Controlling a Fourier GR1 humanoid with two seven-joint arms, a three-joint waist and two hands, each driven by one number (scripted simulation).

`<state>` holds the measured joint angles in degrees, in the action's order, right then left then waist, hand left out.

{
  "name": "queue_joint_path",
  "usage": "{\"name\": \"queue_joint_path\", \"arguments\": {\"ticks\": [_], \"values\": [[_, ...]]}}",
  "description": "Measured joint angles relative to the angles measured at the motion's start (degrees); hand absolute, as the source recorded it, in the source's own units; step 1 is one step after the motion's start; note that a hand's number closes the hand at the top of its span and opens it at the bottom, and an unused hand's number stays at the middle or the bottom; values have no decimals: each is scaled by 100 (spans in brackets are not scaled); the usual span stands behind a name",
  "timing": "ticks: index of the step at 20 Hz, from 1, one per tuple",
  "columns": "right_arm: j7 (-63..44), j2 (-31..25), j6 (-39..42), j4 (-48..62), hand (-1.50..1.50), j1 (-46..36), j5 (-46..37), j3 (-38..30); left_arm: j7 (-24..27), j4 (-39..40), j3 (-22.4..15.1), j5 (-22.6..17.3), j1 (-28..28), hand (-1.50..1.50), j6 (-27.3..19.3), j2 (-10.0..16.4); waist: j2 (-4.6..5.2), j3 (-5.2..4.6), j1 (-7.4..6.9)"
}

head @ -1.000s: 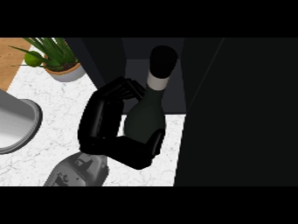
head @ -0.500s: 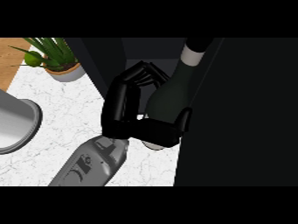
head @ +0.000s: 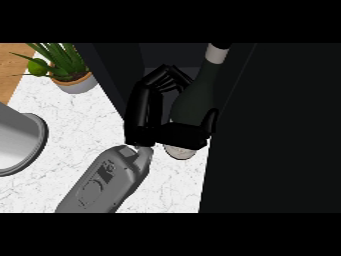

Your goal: Pick up the wine, place it into the cabinet and close the cabinet

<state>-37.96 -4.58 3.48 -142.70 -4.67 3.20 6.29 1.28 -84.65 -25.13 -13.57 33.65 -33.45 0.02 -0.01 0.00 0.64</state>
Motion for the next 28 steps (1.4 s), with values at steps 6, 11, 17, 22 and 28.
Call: {"name": "queue_joint_path", "arguments": {"ticks": [6,11,17,22,28], "values": [[-58,42,-59,-22,-150,-25,-15,105,712,357,-108,-452,-245,150,-88,-1,1,-2,14],[128,55,-20,22,-150,70,-50,106,1018,760,-180,-487,-207,150,-117,-1,0,-1,0],[134,65,-12,-6,-150,175,-58,177,1455,1457,-165,-385,-106,150,-117,0,2,-1,14],[234,70,34,5,-150,238,-53,129,1953,1899,-92,-452,-43,150,-157,-1,4,0,17],[-75,-21,-40,-13,-150,-94,-38,-47,2296,2376,227,-648,117,150,24,8,4,-2,6]]}}
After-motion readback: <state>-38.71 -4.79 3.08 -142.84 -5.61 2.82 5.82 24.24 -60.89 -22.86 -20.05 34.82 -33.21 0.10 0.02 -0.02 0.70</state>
